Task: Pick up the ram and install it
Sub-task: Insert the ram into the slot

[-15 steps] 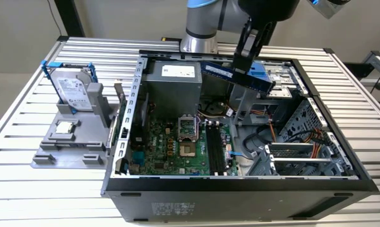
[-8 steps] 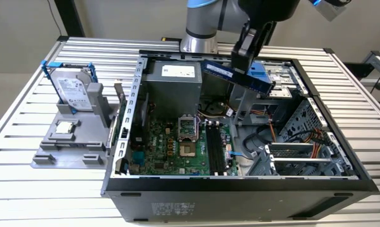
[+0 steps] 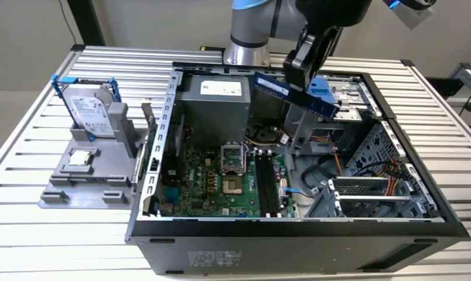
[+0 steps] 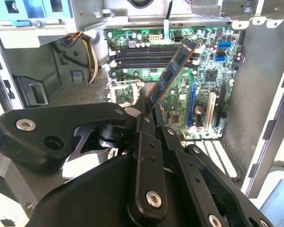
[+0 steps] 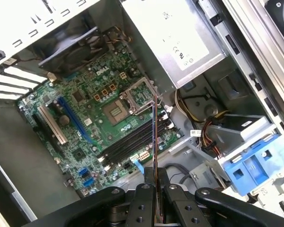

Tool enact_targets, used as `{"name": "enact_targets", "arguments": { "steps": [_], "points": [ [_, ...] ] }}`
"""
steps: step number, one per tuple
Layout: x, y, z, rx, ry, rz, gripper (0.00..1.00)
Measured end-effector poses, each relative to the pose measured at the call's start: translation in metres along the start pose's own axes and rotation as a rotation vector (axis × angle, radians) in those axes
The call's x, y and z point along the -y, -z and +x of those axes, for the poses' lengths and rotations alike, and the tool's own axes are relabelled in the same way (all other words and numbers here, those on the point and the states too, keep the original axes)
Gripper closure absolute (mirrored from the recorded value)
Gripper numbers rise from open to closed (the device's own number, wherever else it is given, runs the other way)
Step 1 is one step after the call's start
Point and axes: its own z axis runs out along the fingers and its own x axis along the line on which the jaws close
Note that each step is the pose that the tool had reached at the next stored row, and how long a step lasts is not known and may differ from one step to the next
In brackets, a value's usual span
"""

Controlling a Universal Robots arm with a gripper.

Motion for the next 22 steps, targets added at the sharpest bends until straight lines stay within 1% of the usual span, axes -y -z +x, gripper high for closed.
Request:
{"name": "enact_targets", "arguments": {
  "steps": [13, 22],
  "points": [
    [0.0011, 0.0001, 0.0017, 0.0021, -0.128, 0.0009, 1.00],
    [0.0017, 0.0001, 0.0023, 0.0050, -0.229, 0.0029, 1.00]
  ]
}}
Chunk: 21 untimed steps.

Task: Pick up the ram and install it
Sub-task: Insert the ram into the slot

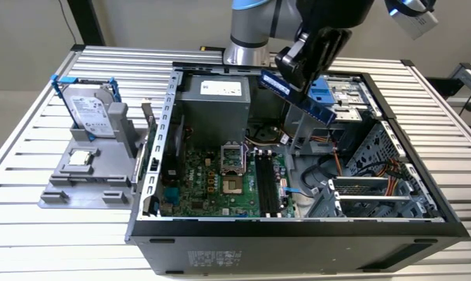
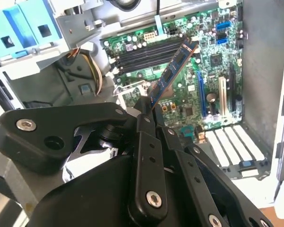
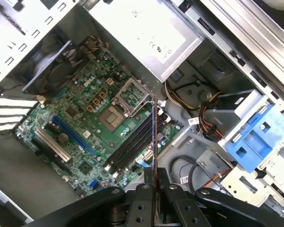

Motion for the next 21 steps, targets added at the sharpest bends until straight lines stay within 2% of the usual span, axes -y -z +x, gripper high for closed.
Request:
{"name": "enact_targets", "arguments": {
  "steps": [9, 21],
  "points": [
    [0.0001, 0.0000, 0.0001, 0.0036, -0.112, 0.0025, 1.00],
    [0.0001, 0.0000, 0.0001, 0.0099, -0.285, 0.0069, 1.00]
  ]
}}
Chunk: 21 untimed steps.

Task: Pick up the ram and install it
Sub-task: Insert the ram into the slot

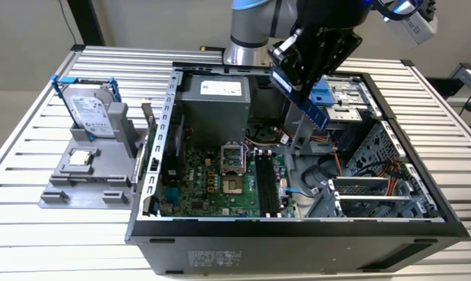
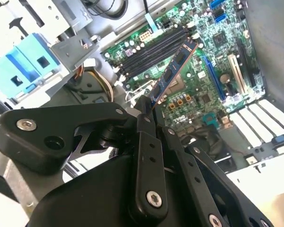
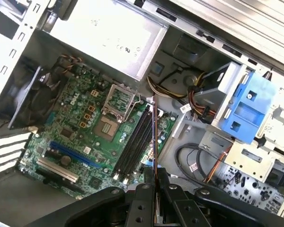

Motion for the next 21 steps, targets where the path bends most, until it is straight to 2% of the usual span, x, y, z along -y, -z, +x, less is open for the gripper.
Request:
{"name": "enact_targets", "arguments": {
  "steps": [21],
  "points": [
    [0.0001, 0.0000, 0.0001, 0.0100, -0.289, 0.0071, 1.00]
  ]
}}
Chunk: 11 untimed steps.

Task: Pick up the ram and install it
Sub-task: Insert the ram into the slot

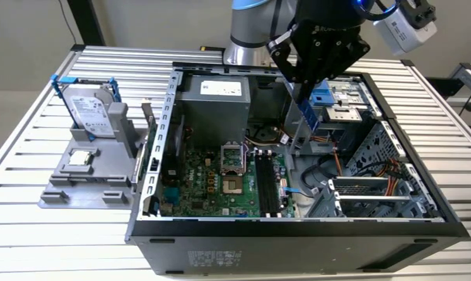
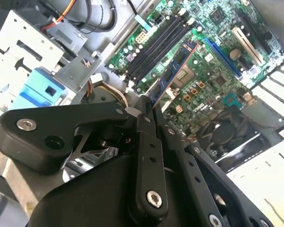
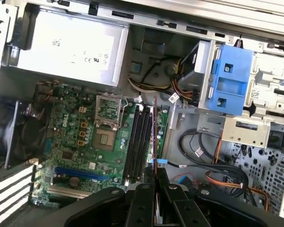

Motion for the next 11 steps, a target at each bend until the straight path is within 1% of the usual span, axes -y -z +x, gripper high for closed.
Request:
{"name": "enact_targets", "arguments": {
  "steps": [6, 11],
  "points": [
    [0.0006, 0.0000, 0.0001, 0.0019, -0.071, 0.0016, 1.00],
    [0.0025, 0.0001, 0.0004, 0.0028, -0.118, 0.0027, 1.00]
  ]
}}
